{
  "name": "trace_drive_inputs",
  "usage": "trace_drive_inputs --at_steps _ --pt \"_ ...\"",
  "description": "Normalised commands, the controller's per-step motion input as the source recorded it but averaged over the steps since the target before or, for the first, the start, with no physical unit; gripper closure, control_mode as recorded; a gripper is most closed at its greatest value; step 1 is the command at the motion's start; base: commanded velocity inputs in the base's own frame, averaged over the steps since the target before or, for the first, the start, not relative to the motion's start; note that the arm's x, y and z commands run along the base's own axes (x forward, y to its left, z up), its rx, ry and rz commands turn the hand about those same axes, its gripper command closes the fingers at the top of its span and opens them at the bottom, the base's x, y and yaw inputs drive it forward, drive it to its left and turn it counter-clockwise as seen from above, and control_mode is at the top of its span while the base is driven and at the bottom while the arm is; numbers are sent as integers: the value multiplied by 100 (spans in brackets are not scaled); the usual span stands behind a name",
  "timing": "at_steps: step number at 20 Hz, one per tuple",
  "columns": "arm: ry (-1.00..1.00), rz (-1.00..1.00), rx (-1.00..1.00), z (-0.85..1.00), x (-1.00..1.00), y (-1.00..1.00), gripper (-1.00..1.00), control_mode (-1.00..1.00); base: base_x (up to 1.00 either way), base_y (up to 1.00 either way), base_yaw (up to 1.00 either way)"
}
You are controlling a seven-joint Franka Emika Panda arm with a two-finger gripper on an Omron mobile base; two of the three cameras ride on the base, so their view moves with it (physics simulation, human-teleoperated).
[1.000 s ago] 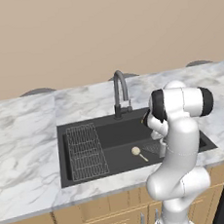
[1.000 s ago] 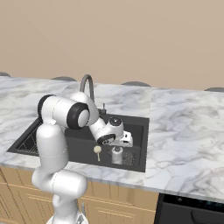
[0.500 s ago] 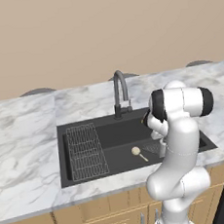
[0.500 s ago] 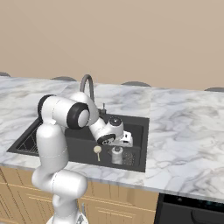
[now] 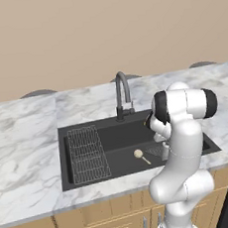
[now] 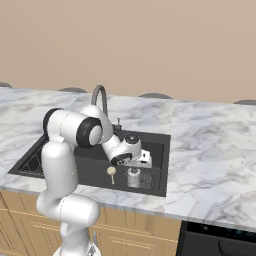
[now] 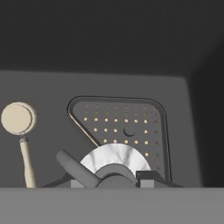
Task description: Pick up the dish brush and soap dispenser from the sink, and place them back in the cabinet, and close the cabinet doors.
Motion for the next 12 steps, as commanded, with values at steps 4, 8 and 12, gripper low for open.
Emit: trace_drive_inputs --at_steps 4,8,12 --pt "0 0 0 0 0 0 100 -100 0 0 0" --pt "-1 0 0 23 0 -3 100 -100 0 0 0" --pt "-3 0 0 68 0 -1 100 -100 0 0 0"
